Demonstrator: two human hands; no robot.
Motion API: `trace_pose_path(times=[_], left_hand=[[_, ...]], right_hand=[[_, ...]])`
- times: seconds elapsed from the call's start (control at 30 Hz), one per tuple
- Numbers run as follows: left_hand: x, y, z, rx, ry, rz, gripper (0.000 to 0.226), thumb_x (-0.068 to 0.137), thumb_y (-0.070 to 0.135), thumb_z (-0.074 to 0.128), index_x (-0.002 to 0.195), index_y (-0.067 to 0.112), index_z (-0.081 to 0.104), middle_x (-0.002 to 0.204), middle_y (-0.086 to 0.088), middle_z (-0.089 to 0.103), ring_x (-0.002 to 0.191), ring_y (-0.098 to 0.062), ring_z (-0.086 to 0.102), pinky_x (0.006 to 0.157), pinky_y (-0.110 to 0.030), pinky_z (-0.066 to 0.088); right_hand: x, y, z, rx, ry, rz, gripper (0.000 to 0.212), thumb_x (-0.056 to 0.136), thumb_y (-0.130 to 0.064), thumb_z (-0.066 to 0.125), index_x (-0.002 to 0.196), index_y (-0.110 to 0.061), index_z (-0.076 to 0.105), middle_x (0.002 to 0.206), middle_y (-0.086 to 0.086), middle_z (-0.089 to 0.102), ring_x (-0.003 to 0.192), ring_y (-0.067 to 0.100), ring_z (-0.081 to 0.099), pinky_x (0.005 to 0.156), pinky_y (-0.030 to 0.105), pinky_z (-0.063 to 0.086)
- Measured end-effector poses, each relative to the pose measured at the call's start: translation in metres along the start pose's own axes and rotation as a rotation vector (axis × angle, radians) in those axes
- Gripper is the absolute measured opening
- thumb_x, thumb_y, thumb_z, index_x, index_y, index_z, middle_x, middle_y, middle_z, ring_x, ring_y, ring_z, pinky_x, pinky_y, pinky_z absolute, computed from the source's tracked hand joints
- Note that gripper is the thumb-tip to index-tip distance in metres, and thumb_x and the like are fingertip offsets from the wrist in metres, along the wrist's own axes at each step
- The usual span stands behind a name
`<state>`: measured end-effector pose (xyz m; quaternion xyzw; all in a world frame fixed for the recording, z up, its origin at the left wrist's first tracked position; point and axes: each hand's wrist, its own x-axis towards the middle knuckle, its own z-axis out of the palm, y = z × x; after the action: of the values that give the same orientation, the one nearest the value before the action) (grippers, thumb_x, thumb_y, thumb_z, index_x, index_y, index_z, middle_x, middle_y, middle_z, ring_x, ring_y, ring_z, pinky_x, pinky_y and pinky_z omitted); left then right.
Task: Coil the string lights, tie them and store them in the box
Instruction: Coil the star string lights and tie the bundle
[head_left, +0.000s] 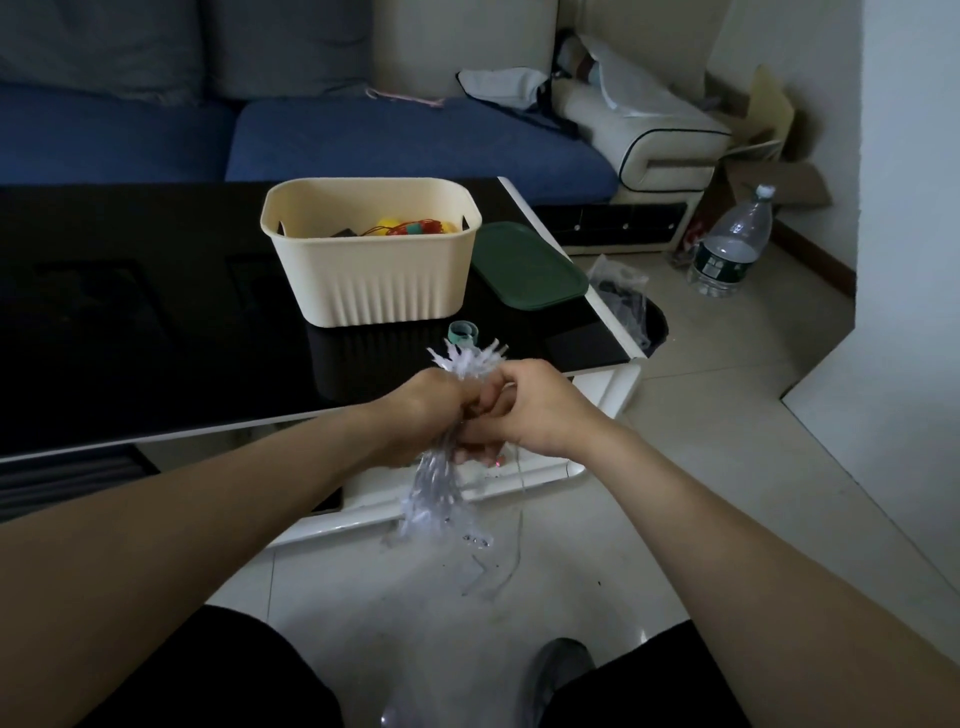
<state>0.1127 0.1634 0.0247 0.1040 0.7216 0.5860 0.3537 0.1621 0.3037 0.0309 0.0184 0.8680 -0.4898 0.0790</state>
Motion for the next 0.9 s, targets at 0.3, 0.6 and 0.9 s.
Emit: trace_pose_path(times=[0.3,0.6,0.9], left_hand=[[0.001,-0.001,-0.007,0.150,0.047,-0.024,0.042,0.102,0.016,0.042,0.061,0.008,0.046,0.045,-0.005,0.045,0.036,-0.018,0.035,0.042,-0.021,0.028],[0.007,0.003,-0.017,-0.282,0.255,-0.040,0.026,0.104,0.017,0.038,0.079,0.015,0.044,0.058,-0.003,0.044,0.042,-0.015,0.035,0.049,-0.025,0.028],[0.004,-0.001,-0.005,-0.123,0.053,-0.015,0.034,0.105,0.027,0.038,0.079,0.011,0.053,0.058,-0.004,0.051,0.044,-0.018,0.043,0.050,-0.029,0.033]], right_hand=[[0.001,0.015,-0.017,-0.341,-0.070,0.100,0.018,0.077,-0.020,0.085,0.075,-0.026,0.068,0.085,-0.011,0.064,0.085,0.009,0.061,0.077,0.028,0.049],[-0.003,0.015,-0.023,0.562,0.100,0.362,0.049,0.088,-0.009,0.075,0.130,-0.011,0.049,0.073,0.003,0.076,0.061,0.020,0.068,0.075,0.038,0.063],[0.003,0.000,-0.012,0.682,0.295,0.154,0.038,0.082,-0.007,0.080,0.114,-0.015,0.064,0.094,0.008,0.075,0.067,0.012,0.069,0.072,0.032,0.058]])
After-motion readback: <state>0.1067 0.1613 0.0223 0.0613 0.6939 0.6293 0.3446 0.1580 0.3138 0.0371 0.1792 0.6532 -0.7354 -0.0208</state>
